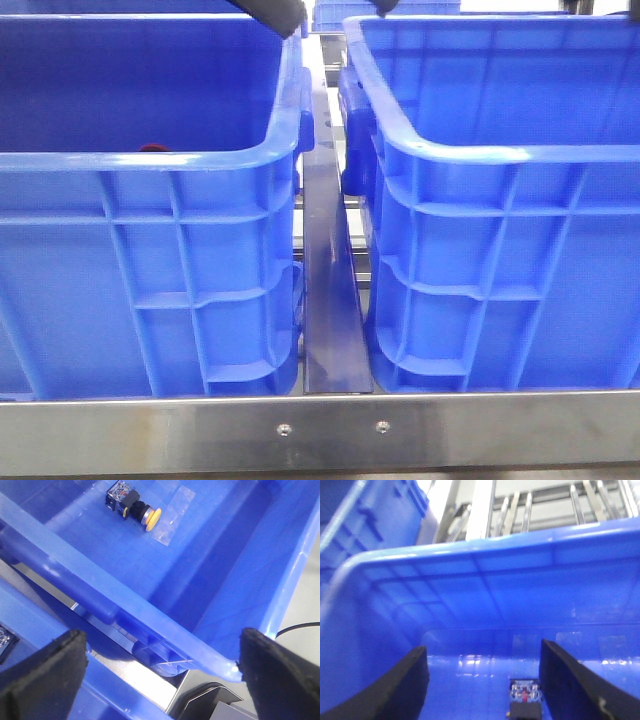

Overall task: Pick red and yellow buttons and place in box
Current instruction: 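Lower the left gripper onto a red-capped push button in the crate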

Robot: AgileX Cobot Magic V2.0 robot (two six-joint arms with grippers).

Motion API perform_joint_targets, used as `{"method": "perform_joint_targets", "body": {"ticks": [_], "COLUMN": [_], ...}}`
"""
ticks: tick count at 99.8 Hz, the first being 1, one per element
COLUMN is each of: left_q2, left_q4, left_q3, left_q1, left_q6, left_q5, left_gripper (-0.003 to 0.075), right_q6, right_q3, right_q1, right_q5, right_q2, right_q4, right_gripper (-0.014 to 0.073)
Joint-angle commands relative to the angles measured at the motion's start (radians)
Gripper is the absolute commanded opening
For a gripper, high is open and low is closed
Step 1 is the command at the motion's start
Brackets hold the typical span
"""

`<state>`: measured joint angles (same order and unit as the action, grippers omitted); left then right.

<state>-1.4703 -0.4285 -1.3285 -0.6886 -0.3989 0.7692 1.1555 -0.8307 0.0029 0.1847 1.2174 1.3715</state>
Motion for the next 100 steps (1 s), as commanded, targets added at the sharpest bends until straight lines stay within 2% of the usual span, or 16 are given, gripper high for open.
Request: {"method": "perform_joint_targets", "body": {"ticks": [1, 18, 30, 42, 53, 73, 85, 100], "left_q2": [0.035, 0.035, 0.035, 0.038, 0.038, 0.038, 0.036, 0.030], "left_q4": [-0.036, -0.036, -0.002, 0.127, 0.287, 0.505, 0.596, 0.594], "left_q3": [-0.031, -0.031, -0.031, -0.031, -0.041, -0.043, -0.043, -0.043], "left_q1": [-0.009, -0.007, -0.007, -0.007, -0.007, -0.007, -0.005, 0.055], "left_q6": [0.022, 0.041, 0.104, 0.232, 0.426, 0.681, 0.754, 0.772], "left_q5": [-0.052, -0.072, -0.079, -0.070, -0.035, 0.054, 0.110, 0.178], "left_gripper": [0.0585, 0.0584, 0.0584, 0.0584, 0.0584, 0.0584, 0.0584, 0.0584], "right_q6": [0.009, 0.009, 0.009, 0.009, 0.009, 0.009, 0.009, 0.009], "right_q3": [0.023, 0.126, 0.195, 0.247, 0.277, 0.280, 0.280, 0.280], "right_q1": [-0.001, -0.001, -0.001, -0.001, -0.001, -0.001, -0.001, -0.001], "right_q5": [-0.012, -0.005, -0.005, -0.004, -0.004, 0.009, 0.009, 0.009], "right_q2": [-0.115, -0.285, -0.394, -0.481, -0.539, -0.561, -0.561, -0.561], "right_q4": [0.004, 0.004, 0.003, 0.003, 0.003, 0.003, 0.003, 0.003], "right_gripper": [0.0492, 0.0492, 0.0492, 0.0492, 0.0492, 0.0492, 0.0492, 0.0492]}}
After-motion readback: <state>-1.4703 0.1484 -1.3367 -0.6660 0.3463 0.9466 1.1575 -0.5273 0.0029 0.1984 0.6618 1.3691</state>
